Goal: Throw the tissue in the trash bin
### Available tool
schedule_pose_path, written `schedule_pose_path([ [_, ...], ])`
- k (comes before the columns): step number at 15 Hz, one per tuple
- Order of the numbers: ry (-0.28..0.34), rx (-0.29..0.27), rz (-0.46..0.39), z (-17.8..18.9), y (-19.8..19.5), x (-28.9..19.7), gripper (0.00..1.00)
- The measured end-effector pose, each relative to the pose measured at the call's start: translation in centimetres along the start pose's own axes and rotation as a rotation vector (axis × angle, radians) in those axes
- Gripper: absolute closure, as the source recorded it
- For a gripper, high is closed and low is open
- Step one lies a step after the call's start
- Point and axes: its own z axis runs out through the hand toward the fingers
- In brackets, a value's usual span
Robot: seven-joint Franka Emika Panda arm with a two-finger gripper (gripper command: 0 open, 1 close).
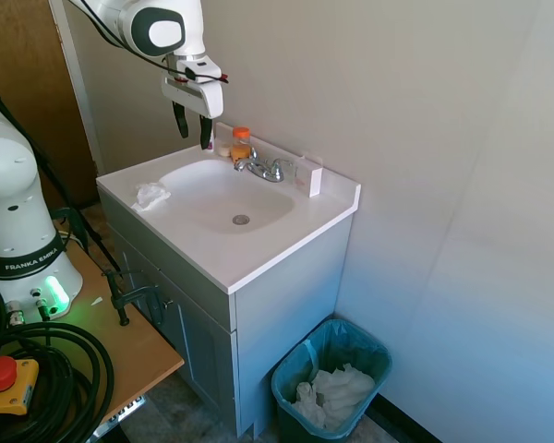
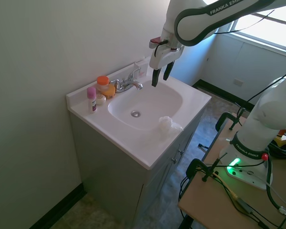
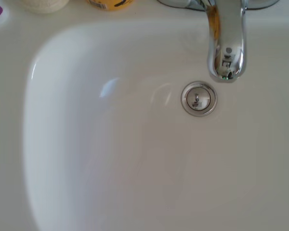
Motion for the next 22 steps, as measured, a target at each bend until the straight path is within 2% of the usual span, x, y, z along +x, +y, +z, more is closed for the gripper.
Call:
schedule_pose_path([
  [3, -0.015, -0.024, -0.012, 0.8, -0.5, -0.3, 0.00],
  [6, -0.037, -0.052, -0.060, 1.7, -3.2, -3.9, 0.00],
  [10, -0.076, -0.093, -0.073, 3.2, -5.0, -7.8, 0.00],
  [16, -0.156, -0.211, -0.052, 8.0, -3.8, -9.7, 0.00],
  [22, -0.203, -0.273, -0.029, 11.5, -2.5, -10.3, 0.00],
])
